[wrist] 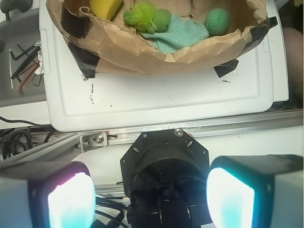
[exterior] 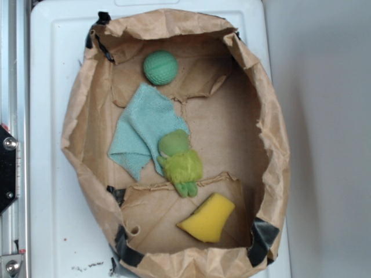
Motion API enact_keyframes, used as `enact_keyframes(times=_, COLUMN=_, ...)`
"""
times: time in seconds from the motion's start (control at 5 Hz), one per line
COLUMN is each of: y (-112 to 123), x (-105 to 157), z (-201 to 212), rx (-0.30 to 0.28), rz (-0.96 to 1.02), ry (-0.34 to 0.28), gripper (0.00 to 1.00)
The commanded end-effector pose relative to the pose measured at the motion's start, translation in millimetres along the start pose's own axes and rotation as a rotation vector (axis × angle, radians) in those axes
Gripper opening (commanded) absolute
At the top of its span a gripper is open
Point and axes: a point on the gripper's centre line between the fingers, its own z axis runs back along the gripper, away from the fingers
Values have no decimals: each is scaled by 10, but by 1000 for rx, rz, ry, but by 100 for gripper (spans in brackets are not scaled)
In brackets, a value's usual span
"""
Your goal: Grab the green sponge.
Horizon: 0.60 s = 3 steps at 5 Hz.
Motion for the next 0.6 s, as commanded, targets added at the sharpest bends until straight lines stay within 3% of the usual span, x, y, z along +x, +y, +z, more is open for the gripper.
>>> enact_keyframes(times=0.0, y=0, x=0, z=0, rx=0, rz=0, ry=0, gripper=100)
enact_keyframes(times=0.2, y=-84, x=462, z=-326, rx=33, rz=55, ry=40, gripper=100)
enact_keyframes(times=0.4, y=32, x=837, z=-464, rx=50, rz=102, ry=-4, gripper=100)
